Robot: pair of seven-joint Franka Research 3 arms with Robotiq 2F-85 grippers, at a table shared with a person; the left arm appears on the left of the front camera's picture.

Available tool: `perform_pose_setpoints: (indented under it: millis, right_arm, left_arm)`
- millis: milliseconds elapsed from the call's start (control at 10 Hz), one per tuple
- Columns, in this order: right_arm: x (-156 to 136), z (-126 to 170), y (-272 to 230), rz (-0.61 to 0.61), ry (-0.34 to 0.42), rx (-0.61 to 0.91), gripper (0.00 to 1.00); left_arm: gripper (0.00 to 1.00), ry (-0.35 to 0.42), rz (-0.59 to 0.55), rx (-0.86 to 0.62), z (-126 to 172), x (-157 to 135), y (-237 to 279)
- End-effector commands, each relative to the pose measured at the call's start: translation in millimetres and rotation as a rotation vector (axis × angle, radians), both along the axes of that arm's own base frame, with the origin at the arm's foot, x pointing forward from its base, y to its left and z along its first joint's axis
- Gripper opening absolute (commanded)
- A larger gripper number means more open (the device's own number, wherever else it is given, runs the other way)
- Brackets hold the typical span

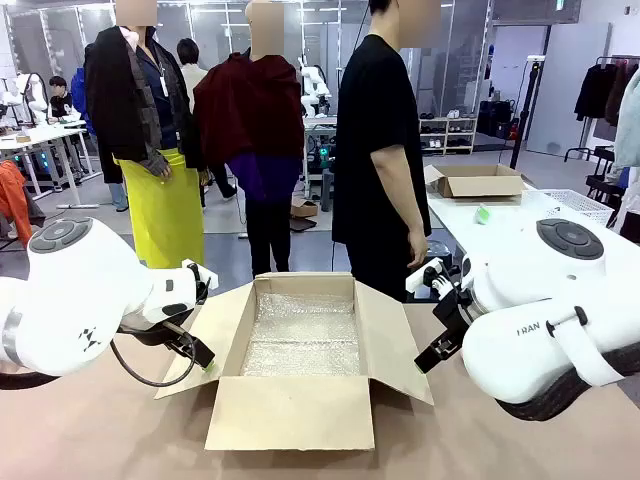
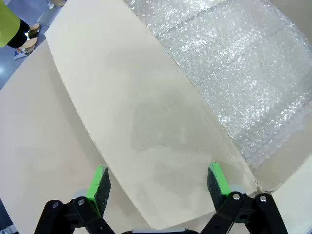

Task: Pack the glasses set securely to prepare it for shipping.
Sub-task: Place the Glasses case inside the Package Box.

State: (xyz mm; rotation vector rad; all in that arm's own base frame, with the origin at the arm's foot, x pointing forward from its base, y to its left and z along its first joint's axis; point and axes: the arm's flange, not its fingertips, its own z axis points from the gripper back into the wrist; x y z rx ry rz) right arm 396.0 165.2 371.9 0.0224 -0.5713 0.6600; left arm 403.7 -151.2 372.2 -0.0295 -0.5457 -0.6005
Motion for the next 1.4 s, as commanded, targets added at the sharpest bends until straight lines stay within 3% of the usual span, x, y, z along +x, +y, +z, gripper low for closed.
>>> perform_pose_setpoints:
  millis: [0, 800, 900, 1000, 1300]
  right_arm:
    - [0, 0, 0, 0.0, 0.0, 0.0, 1.0]
    - [0, 0, 0, 0.001, -0.001, -0.001, 1.0]
    - [2, 20, -13, 0.055, -0.012, -0.039, 1.0]
    - [5, 39, -26, 0.178, 0.015, -0.053, 1.0]
    - [37, 71, -70, 0.446, 0.057, -0.248, 1.0]
  left_arm:
    - [1.0, 0.0, 0.0, 0.0, 0, 0, 0]
    - [1.0, 0.0, -0.001, 0.0, 0, 0, 0]
    - [1.0, -0.026, -0.102, 0.005, 25, -20, -1]
    - [1.0, -0.002, -0.147, -0.03, 47, -35, 8]
    - [1.0, 0.166, -0.296, -0.174, 98, -78, 36]
